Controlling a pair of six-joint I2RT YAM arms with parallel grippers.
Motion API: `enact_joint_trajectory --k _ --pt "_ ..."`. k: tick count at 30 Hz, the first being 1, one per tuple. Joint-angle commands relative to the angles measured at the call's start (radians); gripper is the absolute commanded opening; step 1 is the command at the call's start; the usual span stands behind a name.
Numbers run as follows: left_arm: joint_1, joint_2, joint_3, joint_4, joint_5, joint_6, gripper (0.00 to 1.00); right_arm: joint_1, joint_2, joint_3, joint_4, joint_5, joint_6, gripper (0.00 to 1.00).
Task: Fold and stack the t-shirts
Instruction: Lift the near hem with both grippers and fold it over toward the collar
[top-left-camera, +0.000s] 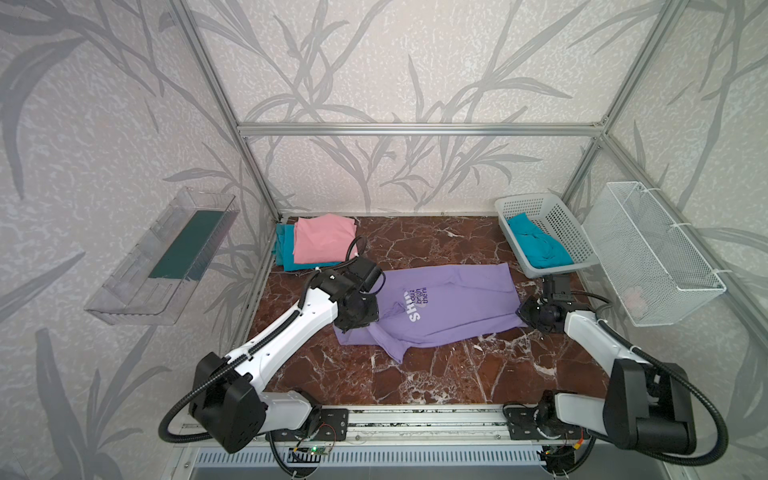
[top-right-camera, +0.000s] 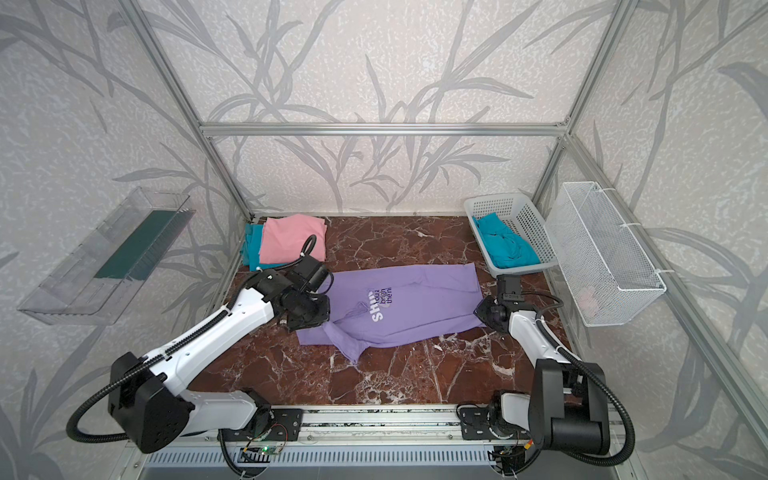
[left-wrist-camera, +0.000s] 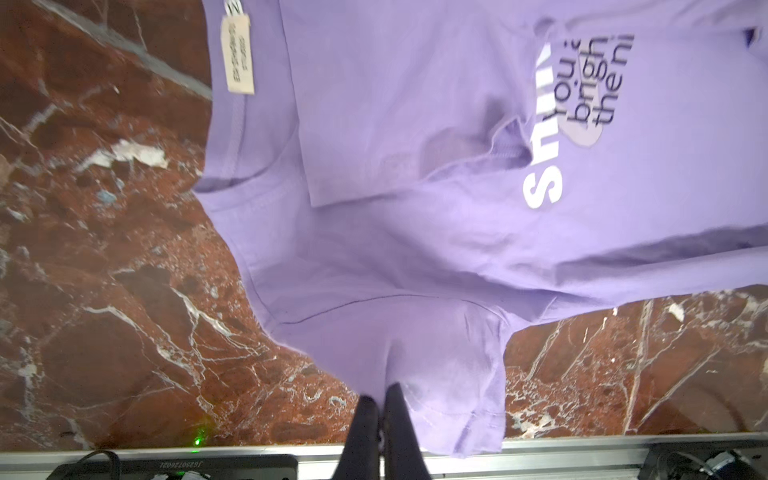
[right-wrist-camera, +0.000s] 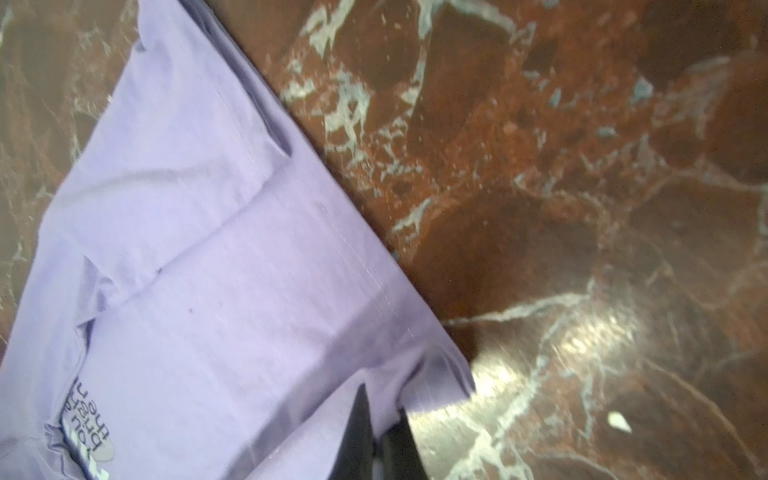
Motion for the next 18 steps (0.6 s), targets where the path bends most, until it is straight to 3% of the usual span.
enact_joint_trajectory --k 1,9,18 --pt "0.071 0.036 0.059 -0.027 -0.052 0.074 0.0 -0.022 0.068 0.057 0.096 -0.02 0.034 0.0" --pt "0.205 0.142 0.118 0.037 -0.008 0.091 0.0 -0.044 0.286 0.208 0.137 -0.132 0.029 0.0" --pt "0.236 0.336 0.211 0.018 0.109 0.105 0.0 -0.043 0.375 0.255 0.182 -0.178 0.047 0.0"
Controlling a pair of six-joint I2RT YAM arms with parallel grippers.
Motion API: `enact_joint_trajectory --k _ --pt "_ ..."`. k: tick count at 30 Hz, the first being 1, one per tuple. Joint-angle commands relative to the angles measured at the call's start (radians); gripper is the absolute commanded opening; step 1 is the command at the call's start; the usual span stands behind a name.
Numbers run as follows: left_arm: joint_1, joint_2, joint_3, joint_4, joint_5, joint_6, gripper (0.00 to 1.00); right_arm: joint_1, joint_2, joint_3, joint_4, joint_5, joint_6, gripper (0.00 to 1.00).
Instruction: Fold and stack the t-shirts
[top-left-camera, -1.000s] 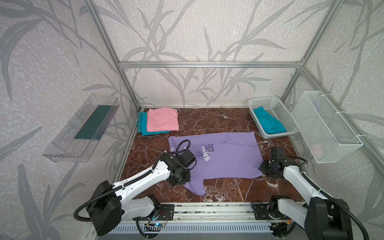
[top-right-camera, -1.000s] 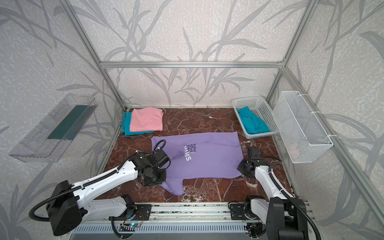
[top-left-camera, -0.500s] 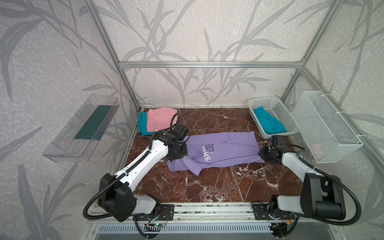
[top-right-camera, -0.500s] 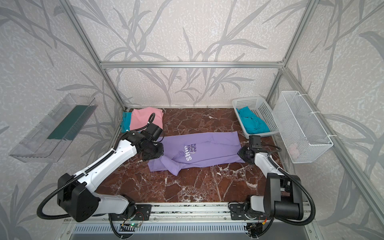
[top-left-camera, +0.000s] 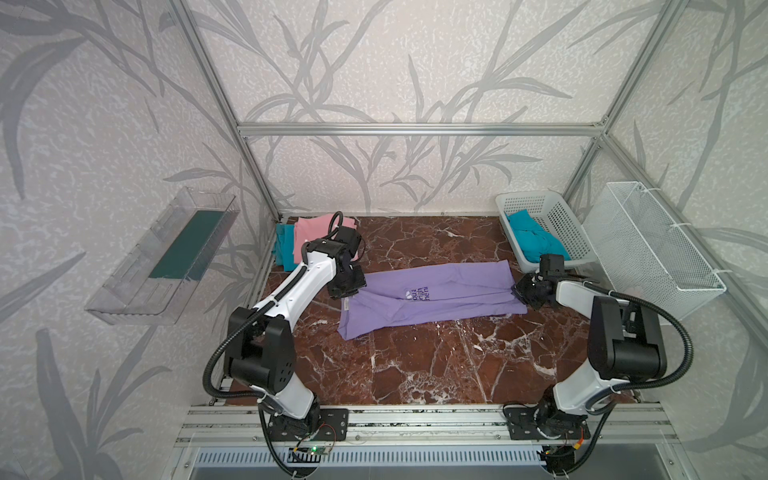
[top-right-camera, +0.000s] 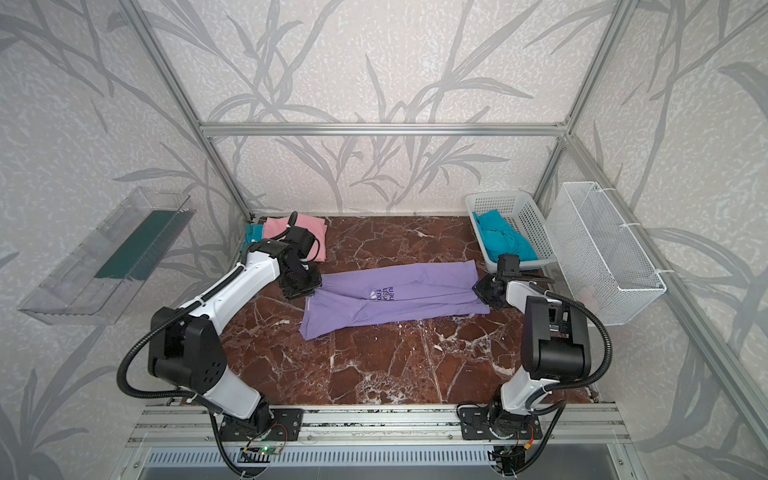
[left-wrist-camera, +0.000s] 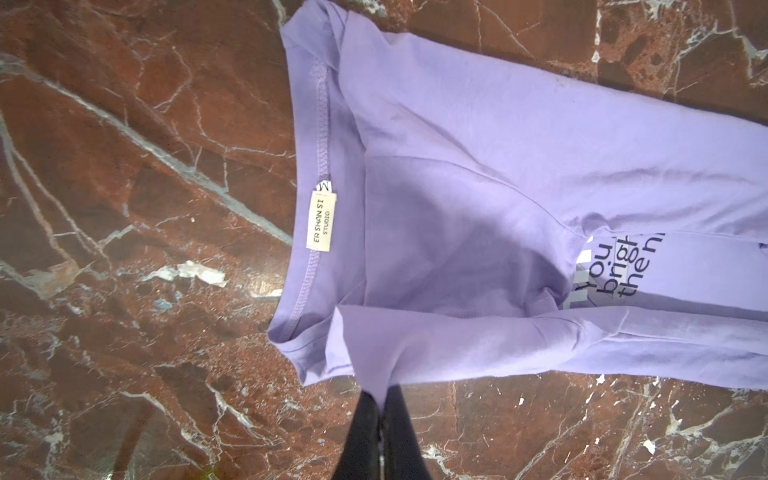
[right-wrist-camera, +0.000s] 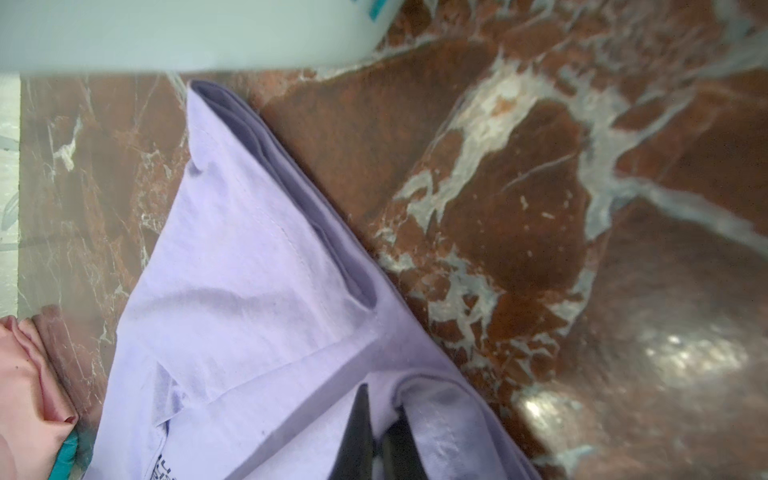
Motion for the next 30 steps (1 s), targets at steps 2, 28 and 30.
enact_joint_trajectory --k 2,28,30 --pt "0.004 0.056 0.032 -0.032 0.052 0.013 0.0 -0.003 0.022 0.048 0.032 -0.031 0.006 0.0" --pt "-0.029 0.05 -0.015 -0.086 -0.05 -0.036 0.34 0.193 -0.275 0.036 -0.147 0.211 -0.211 0.06" --pt "-0.059 0.039 -0.088 -0.051 -0.043 -0.064 0.34 0.239 -0.265 0.022 -0.148 0.223 -0.239 0.0"
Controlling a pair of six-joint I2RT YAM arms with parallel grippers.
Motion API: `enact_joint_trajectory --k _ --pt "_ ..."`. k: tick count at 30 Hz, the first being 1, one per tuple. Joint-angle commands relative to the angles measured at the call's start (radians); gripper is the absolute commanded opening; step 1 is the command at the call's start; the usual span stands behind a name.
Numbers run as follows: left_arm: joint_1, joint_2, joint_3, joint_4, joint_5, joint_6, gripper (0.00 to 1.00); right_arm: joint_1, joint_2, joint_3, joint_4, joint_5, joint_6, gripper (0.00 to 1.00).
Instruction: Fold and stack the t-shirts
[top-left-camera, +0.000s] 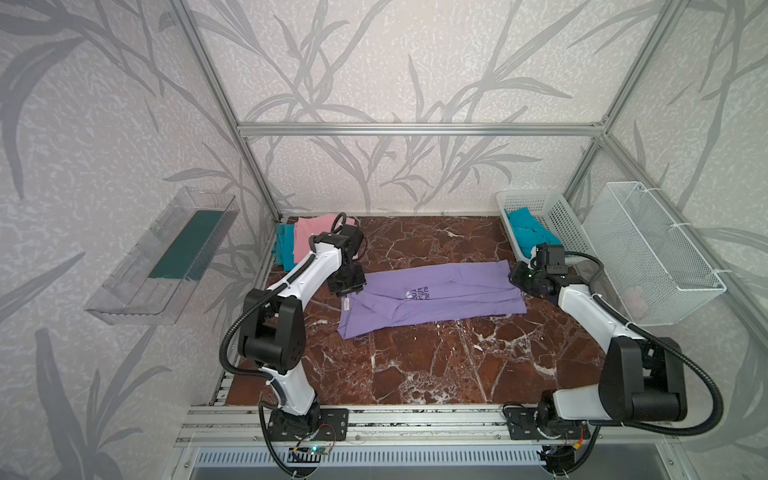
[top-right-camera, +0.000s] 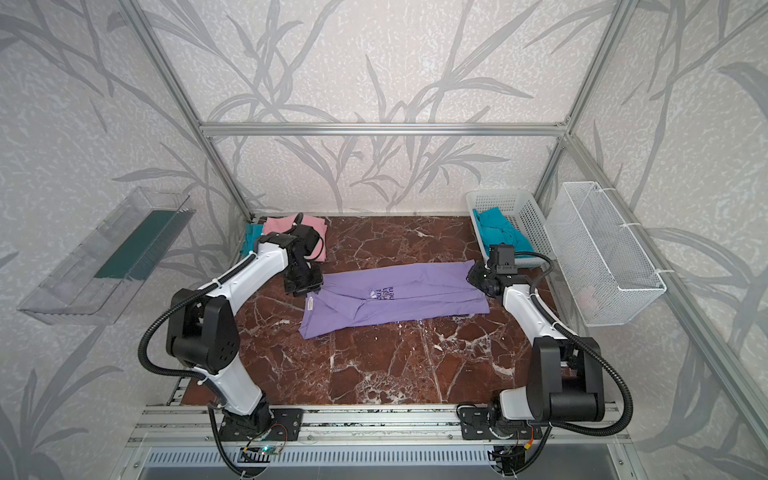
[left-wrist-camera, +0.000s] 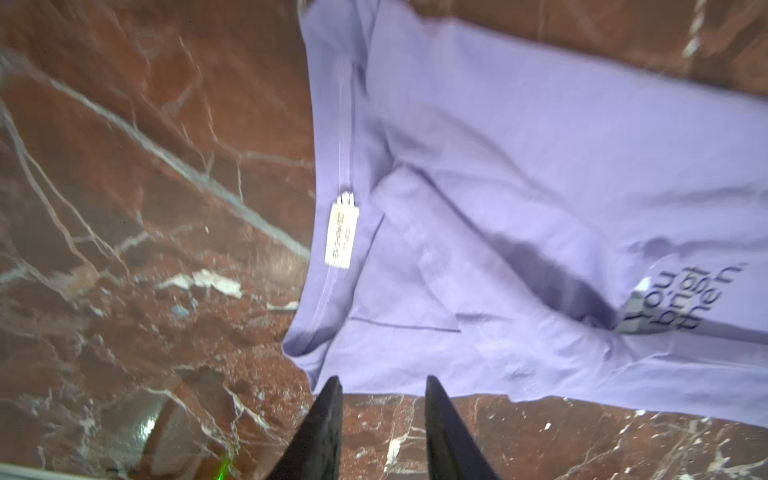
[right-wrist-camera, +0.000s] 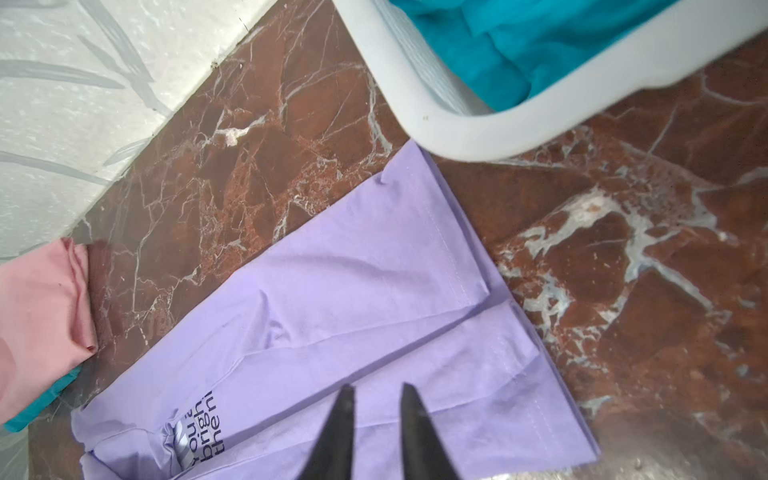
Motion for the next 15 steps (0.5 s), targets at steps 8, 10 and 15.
enact_joint_trajectory --k 8,10,15 --pt "-0.107 0.029 -0.178 0.163 0.073 -0.115 0.34 0.247 0.159 -0.012 -0.074 0.135 -0.163 0.0" --pt "-0.108 0.051 -0.188 0.174 0.068 -0.109 0.34 0.258 0.194 -0.015 -0.061 0.135 -0.161 0.0" --pt "-0.07 0.091 -0.215 0.168 -0.006 -0.067 0.34 0.259 0.275 0.003 -0.072 0.17 -0.17 0.0"
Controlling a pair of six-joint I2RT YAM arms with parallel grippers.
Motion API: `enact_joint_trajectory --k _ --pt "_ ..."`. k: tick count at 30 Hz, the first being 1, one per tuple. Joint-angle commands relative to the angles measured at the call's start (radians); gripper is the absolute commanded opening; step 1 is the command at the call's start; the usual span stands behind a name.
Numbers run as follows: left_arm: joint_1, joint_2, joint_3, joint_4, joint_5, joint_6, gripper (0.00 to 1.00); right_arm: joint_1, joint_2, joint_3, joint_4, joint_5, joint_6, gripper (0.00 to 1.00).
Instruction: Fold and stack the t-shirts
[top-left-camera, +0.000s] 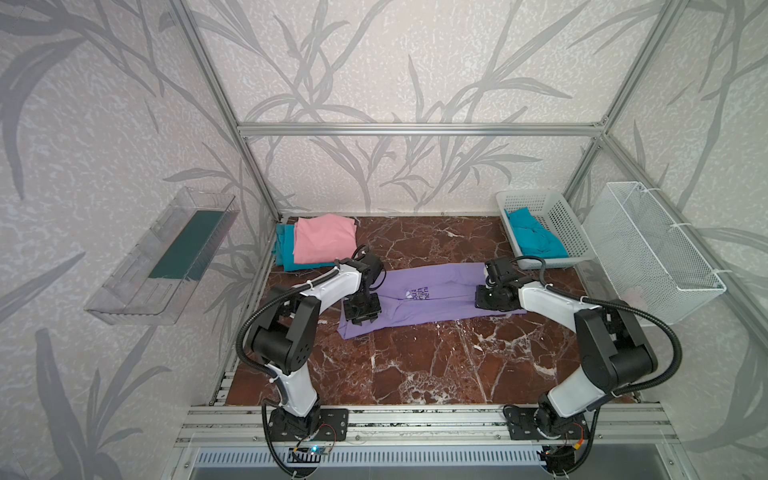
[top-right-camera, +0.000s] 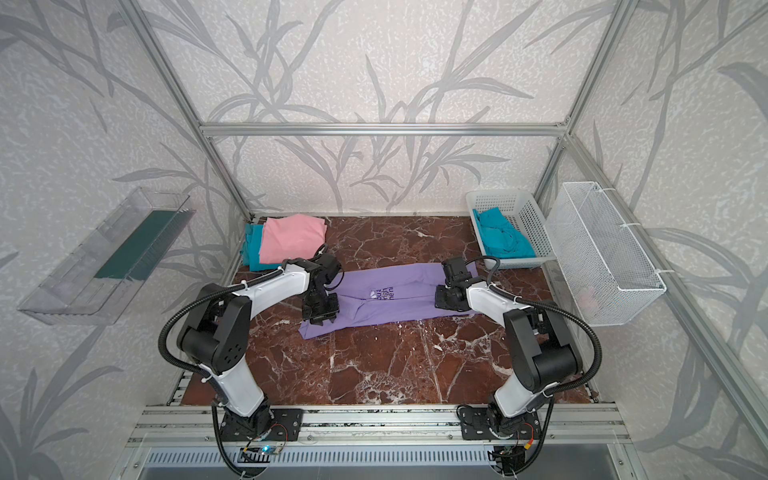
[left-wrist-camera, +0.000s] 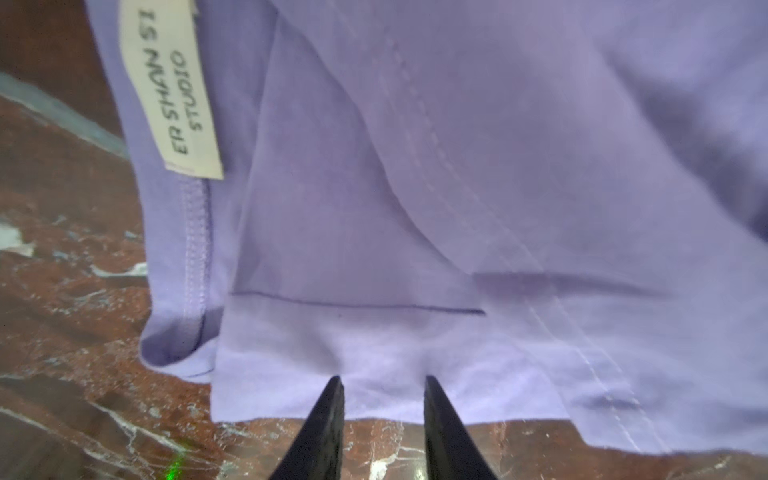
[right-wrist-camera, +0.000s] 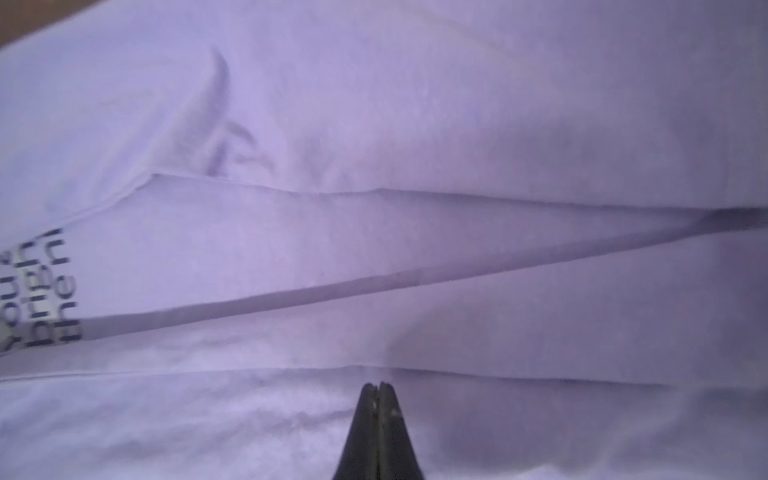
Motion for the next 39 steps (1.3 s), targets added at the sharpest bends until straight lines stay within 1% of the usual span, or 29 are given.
enact_joint_trajectory --k 1,5,8,11,14,18,19,24,27,30,33,36,39 --pt "0.046 0.027 -0.032 -0.002 -0.065 0.021 0.34 -0.002 0.044 0.014 -0.036 0.059 -0.027 0.0" --pt "0.123 0.051 -0.048 0.011 -0.096 0.04 0.35 -0.002 0.099 0.033 -0.066 0.086 -0.033 0.0" --pt "0.148 0.073 -0.025 0.009 -0.123 0.054 0.34 -0.002 0.103 0.035 -0.08 0.101 -0.032 0.0" --pt "0.152 0.095 0.023 -0.011 -0.142 0.066 0.34 -0.002 0.099 0.035 -0.105 0.098 -0.033 0.0" --pt "0.149 0.1 0.06 -0.022 -0.133 0.072 0.34 0.004 0.075 0.022 -0.143 0.093 -0.035 0.0" --pt "0.125 0.107 0.123 -0.039 -0.141 0.079 0.34 0.058 -0.019 -0.033 -0.21 0.129 -0.03 0.0" --pt "0.116 0.115 0.145 -0.045 -0.144 0.083 0.34 0.072 -0.041 -0.054 -0.218 0.114 -0.018 0.0" --pt "0.062 0.229 0.341 -0.099 -0.175 0.116 0.34 0.201 -0.135 -0.13 -0.271 0.063 0.045 0.0" --pt "0.053 0.324 0.485 -0.12 -0.194 0.139 0.34 0.274 -0.173 -0.181 -0.26 0.013 0.11 0.0" --pt "0.052 0.434 0.639 -0.141 -0.186 0.158 0.34 0.313 -0.207 -0.226 -0.229 -0.03 0.159 0.0" --pt "0.049 0.517 0.788 -0.186 -0.171 0.173 0.33 0.327 -0.247 -0.233 -0.236 -0.028 0.174 0.0" --pt "0.042 0.532 0.879 -0.22 -0.163 0.184 0.33 0.327 -0.3 -0.202 -0.254 -0.014 0.156 0.0" --pt "0.041 0.489 0.908 -0.237 -0.16 0.186 0.35 0.327 -0.336 -0.16 -0.248 -0.012 0.14 0.0"
